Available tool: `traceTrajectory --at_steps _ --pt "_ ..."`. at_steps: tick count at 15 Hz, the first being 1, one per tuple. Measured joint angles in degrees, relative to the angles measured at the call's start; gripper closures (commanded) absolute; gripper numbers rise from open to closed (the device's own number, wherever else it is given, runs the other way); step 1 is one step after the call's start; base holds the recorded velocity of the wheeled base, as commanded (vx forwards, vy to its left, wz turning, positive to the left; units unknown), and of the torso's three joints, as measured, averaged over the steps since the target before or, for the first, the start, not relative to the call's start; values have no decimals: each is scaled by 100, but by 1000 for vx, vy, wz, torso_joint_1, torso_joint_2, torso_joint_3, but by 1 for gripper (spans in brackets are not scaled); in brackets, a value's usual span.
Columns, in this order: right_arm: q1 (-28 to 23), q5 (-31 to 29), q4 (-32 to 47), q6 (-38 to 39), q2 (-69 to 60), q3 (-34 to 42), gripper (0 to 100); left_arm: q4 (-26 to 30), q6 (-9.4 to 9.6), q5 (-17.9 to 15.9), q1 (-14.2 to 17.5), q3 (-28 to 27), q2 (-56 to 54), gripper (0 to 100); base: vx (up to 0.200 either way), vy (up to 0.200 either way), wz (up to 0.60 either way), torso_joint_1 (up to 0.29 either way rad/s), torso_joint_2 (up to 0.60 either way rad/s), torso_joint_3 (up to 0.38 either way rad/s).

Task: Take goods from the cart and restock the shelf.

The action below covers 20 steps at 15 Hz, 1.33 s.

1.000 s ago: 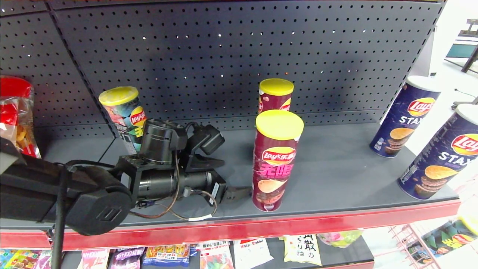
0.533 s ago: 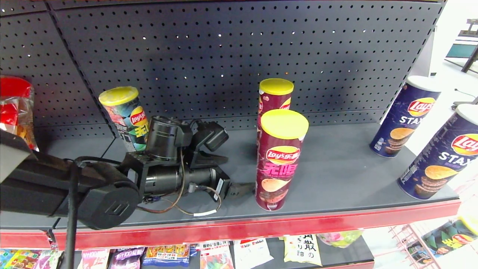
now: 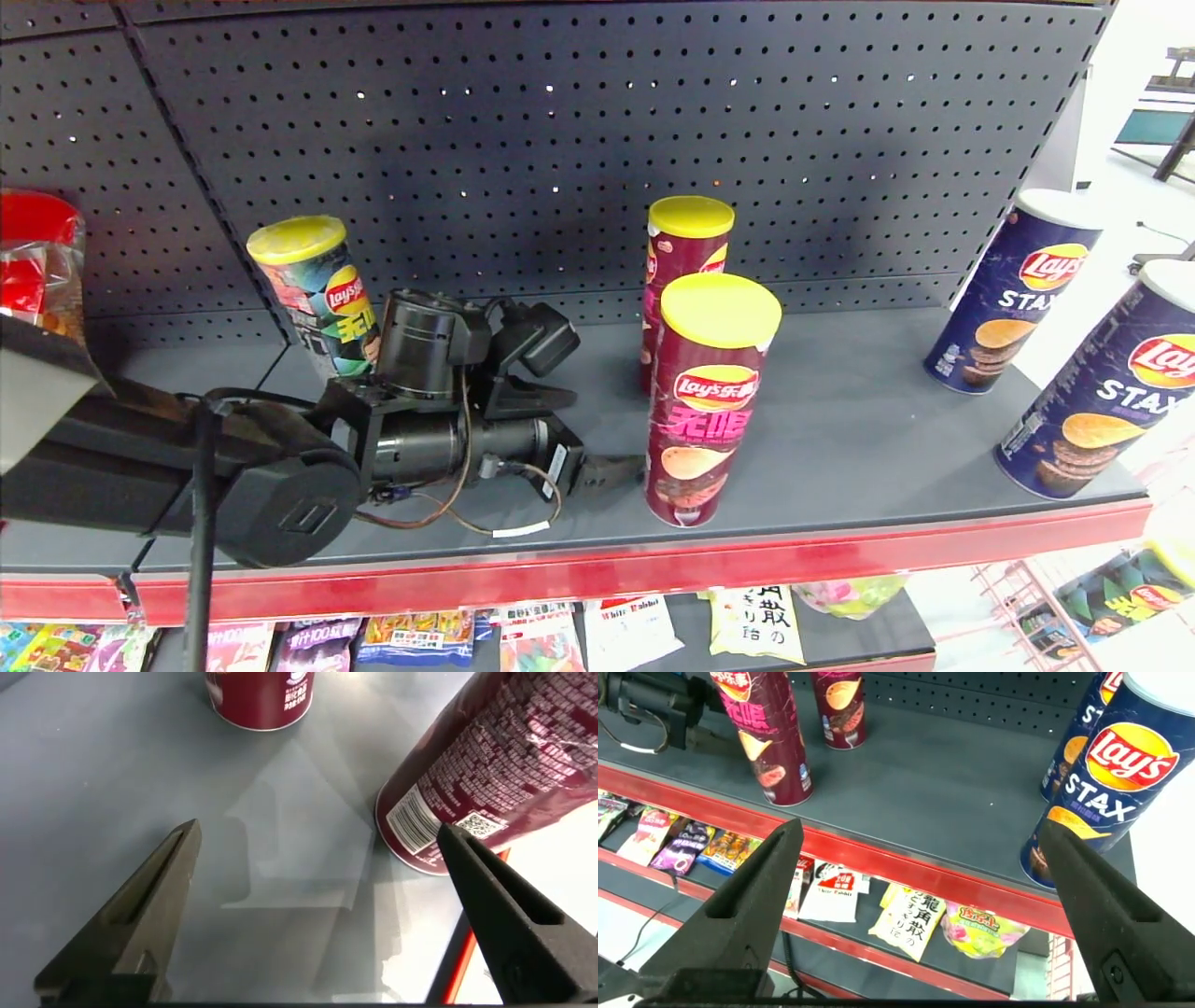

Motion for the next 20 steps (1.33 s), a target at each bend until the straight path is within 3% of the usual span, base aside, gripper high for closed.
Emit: traceTrajectory --at_steps 6,10,12,14,17,19,20 --pt "-2 16 13 0 20 56 0 11 -4 29 63 240 -256 0 0 0 0 0 0 0" --pt "9 29 134 44 13 172 0 101 -1 132 279 1147 -1376 0 0 0 0 0 0 0" --pt "9 0 107 100 -11 340 0 519 -4 358 339 1571 -2288 0 0 0 0 0 0 0" --pt "-17 -137 90 98 -111 500 0 1437 -1 887 367 1792 -3385 0 0 0 0 0 0 0" --pt "-356 -1434 88 -4 -297 718 0 3652 -1 2322 408 1799 -5304 0 0 0 0 0 0 0" --pt "-499 -1488 82 27 -395 913 0 5268 -30 3168 527 1690 -6568 0 0 0 0 0 0 0" --pt "-533 -1491 93 27 -483 1012 0 5815 -48 3474 631 1665 -7195 0 0 0 0 0 0 0"
